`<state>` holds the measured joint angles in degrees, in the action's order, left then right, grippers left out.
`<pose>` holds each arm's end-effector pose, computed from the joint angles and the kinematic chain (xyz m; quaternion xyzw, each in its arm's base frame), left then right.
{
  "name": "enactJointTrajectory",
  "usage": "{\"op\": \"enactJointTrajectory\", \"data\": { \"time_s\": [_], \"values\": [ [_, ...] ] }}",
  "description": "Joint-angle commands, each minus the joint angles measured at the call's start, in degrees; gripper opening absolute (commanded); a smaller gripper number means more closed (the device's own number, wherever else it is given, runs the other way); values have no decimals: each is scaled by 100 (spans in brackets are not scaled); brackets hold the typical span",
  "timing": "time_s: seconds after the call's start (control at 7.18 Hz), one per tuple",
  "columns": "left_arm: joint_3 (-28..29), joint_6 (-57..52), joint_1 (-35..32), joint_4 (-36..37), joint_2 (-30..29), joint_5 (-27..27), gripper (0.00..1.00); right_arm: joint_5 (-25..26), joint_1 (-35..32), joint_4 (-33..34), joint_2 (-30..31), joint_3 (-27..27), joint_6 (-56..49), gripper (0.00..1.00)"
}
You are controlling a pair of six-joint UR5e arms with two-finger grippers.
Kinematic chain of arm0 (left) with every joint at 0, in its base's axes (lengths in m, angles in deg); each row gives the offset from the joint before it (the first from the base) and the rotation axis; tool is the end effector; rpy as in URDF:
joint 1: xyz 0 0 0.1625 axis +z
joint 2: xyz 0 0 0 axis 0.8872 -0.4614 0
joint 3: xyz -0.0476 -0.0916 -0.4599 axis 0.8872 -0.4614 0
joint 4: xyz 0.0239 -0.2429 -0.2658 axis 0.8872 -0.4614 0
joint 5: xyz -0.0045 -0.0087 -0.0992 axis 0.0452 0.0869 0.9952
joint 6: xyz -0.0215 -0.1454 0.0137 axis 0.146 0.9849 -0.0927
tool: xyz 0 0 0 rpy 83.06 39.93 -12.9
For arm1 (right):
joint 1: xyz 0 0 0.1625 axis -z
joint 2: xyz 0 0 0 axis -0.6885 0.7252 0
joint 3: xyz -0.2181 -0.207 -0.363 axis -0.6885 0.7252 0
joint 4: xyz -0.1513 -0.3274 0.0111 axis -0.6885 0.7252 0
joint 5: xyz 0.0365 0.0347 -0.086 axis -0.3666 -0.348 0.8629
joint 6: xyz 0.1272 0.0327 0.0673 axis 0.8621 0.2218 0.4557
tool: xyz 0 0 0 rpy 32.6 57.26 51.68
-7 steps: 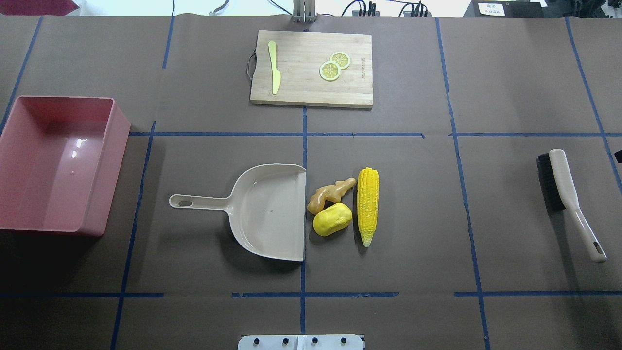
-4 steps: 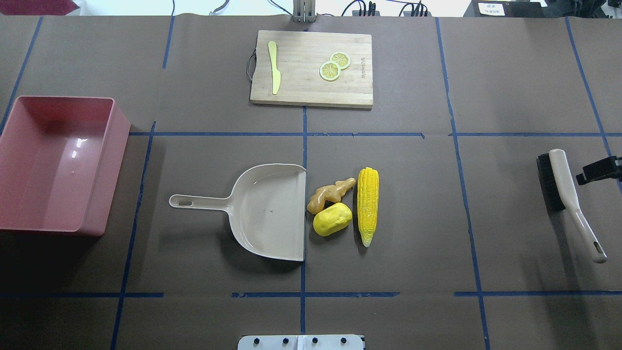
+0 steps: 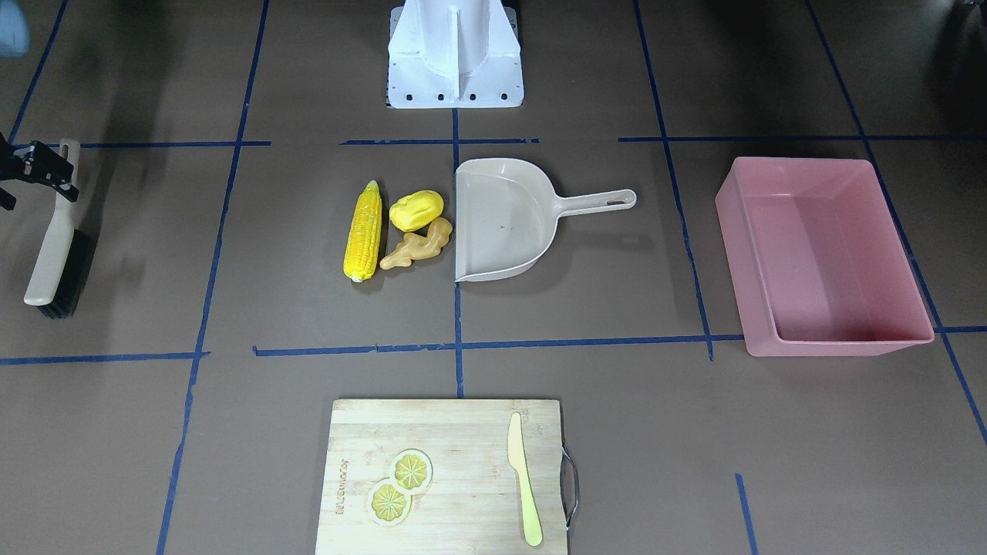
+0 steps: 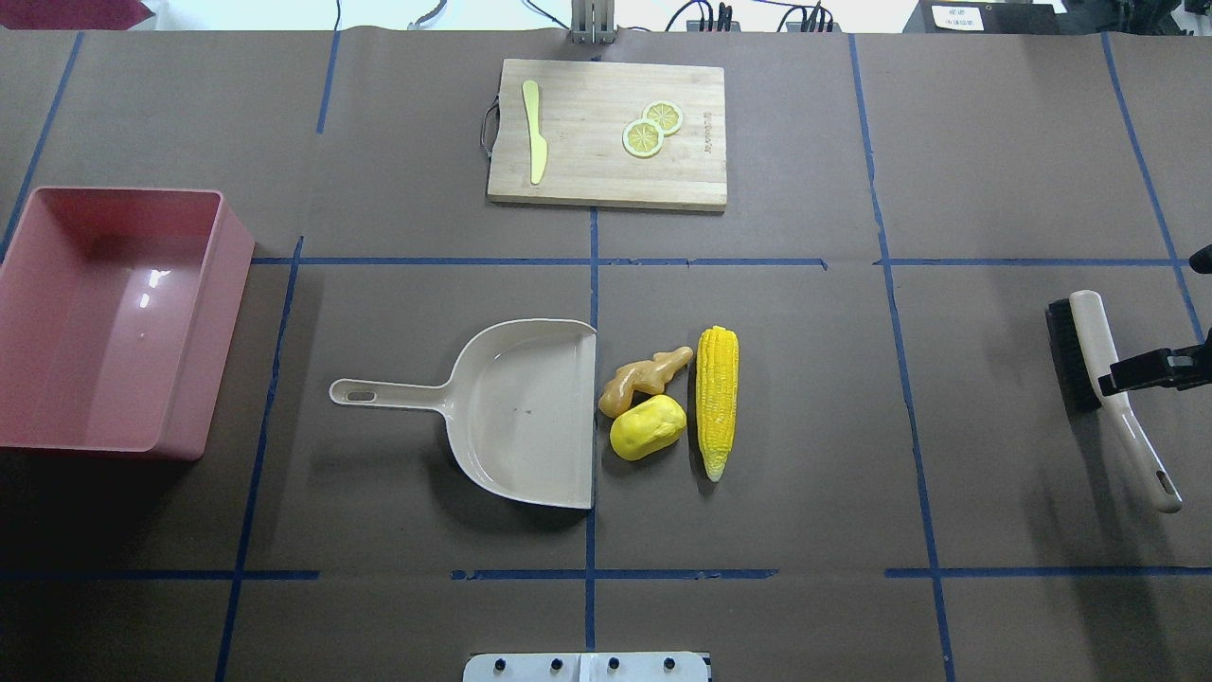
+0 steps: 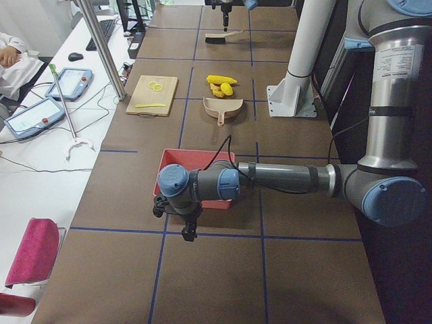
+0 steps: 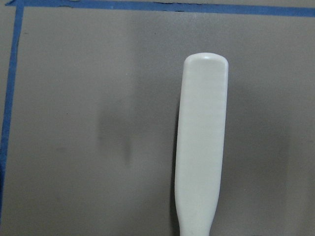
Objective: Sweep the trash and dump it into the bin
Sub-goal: 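Grasp the white brush handle with the right gripper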
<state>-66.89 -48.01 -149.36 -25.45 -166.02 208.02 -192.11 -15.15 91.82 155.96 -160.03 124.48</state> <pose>-0.0025 -0.4137 0.7414 -0.0254 0.4002 0.0818 0.9124 -0.1481 -0.3256 0.6484 0.0370 -0.4069 -0.0270 0.9123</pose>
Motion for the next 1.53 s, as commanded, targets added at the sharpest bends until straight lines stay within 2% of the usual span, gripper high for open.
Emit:
{"op": "enactJointTrajectory", "data": {
  "time_s": [0.0, 0.28, 0.56, 0.84, 0.97, 1.11, 1.25, 1.39],
  "values": [
    [-3, -5, 9, 0, 8, 12, 100, 249, 275, -32, 22, 115, 87, 94],
    [-38, -5, 9, 0, -1, 12, 100, 338, 451, -49, 127, 212, 123, 93],
    [-38, -5, 9, -9, -19, 12, 100, 443, 748, -180, 128, 212, 621, 93],
    [-38, -5, 9, 0, -27, 3, 100, 444, 777, -505, 154, 203, 1063, 81],
    [-38, 3, 9, 0, -36, 3, 100, 444, 785, -541, 215, 203, 1029, 68],
    [-38, 4, 9, 0, -36, 3, 100, 505, 786, -672, 250, 212, 1020, 65],
    [-47, 4, 9, -9, -36, 3, 100, 540, 820, -708, 268, 308, 941, 31],
    [-47, 4, 9, -9, -62, -5, 100, 541, 829, -735, 321, 309, 880, 11]
  ]
}}
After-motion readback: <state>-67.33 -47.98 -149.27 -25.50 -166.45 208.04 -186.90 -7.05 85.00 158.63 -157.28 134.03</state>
